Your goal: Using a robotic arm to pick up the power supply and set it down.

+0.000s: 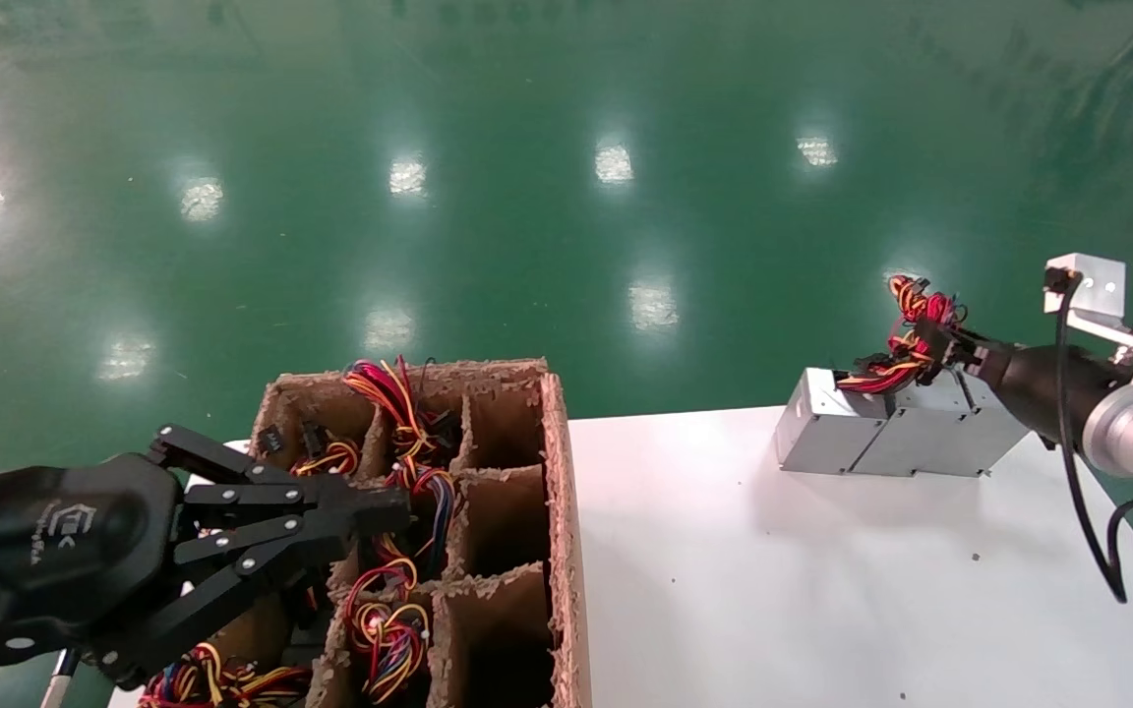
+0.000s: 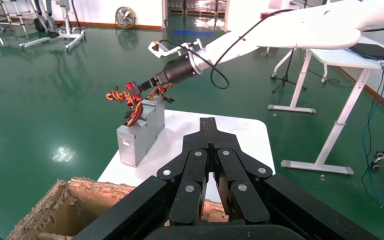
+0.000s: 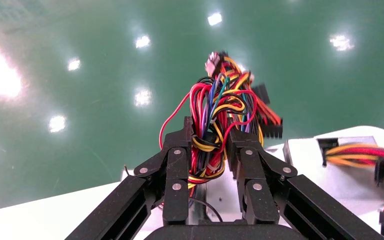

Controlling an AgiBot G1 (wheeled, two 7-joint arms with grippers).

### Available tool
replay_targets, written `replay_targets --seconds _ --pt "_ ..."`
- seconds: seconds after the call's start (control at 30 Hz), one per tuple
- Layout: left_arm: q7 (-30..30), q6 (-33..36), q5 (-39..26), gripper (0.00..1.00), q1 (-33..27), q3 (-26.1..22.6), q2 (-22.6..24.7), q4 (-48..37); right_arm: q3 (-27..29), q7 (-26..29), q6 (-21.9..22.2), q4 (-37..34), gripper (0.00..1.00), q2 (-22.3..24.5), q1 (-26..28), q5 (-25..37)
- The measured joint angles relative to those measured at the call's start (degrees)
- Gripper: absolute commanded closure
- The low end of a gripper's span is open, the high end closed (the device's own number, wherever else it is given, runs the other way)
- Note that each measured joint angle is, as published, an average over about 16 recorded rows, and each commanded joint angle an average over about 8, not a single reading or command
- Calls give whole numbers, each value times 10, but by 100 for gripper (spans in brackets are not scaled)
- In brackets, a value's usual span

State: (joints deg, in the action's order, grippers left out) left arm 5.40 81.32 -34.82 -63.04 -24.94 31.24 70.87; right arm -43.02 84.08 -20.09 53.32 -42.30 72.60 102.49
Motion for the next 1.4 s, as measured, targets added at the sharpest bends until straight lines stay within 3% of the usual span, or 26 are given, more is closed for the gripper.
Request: replay_targets --seconds 0.23,0.37,1.07,1.4 --pt "0 0 0 100 0 0 0 0 -1 20 -6 4 15 4 0 13" --pt "0 0 0 100 0 0 0 0 0 30 -7 8 1 9 1 21" --pt "0 0 0 100 0 0 0 0 8 86 -4 41 0 30 -3 72" --pt "0 0 0 100 0 0 0 0 23 87 31 135 0 60 -16 86"
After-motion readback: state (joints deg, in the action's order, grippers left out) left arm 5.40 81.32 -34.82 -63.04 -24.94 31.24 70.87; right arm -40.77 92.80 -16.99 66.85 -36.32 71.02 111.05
